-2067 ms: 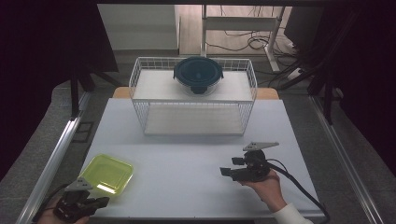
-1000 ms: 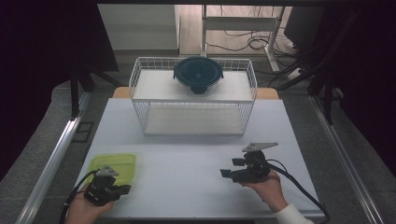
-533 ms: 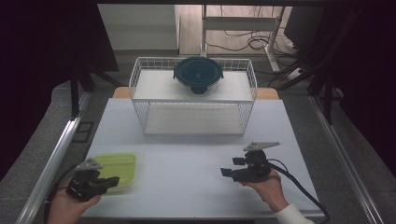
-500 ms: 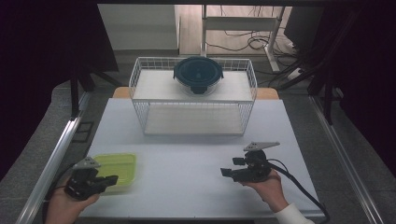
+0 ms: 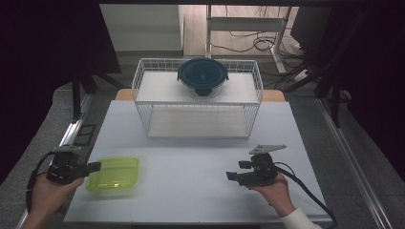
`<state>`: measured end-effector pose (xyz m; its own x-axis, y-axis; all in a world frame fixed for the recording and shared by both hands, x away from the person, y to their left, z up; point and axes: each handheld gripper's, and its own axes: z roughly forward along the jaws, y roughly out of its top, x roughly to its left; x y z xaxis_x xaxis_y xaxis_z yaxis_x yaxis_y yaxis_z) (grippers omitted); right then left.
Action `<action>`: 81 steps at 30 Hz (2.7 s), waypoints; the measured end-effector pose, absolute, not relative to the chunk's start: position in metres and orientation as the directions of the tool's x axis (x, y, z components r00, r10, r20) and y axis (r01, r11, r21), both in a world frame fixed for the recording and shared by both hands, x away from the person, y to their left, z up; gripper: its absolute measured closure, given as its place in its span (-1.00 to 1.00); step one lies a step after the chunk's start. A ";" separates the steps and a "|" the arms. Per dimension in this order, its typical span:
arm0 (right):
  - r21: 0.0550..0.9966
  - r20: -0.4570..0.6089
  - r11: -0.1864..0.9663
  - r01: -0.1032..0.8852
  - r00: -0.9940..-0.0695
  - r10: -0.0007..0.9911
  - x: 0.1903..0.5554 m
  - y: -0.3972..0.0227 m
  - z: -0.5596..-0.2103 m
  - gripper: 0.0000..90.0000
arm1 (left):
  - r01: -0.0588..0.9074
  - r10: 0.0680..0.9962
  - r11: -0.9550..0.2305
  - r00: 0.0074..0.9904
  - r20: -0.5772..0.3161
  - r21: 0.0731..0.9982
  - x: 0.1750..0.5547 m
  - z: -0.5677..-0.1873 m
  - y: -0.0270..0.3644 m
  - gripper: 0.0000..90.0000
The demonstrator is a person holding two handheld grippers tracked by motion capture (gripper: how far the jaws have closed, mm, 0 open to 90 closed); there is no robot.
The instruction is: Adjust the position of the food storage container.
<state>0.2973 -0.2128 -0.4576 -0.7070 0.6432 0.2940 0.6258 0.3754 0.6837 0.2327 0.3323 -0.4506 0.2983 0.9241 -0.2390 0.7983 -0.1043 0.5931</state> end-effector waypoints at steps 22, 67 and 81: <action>0.680 0.266 0.383 0.625 -0.697 0.666 0.300 -0.213 -0.459 -0.55 | 0.874 0.976 -0.061 0.154 -0.156 0.482 0.241 -0.496 0.369 0.99; 0.683 0.274 0.369 0.631 -0.690 0.670 0.300 -0.218 -0.453 -0.57 | 0.823 0.883 -0.285 0.425 -0.201 0.491 0.251 -0.501 0.249 0.99; 0.684 0.267 0.366 0.631 -0.683 0.680 0.301 -0.221 -0.451 -0.57 | 0.781 0.826 -0.380 0.528 -0.199 0.495 0.255 -0.501 0.197 0.99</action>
<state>0.3010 -0.2210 -0.4511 -0.6832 0.6796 0.2671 0.6311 0.3656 0.6841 0.2553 0.1970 -0.5008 0.5277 0.8257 -0.1992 0.7813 -0.3798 0.4952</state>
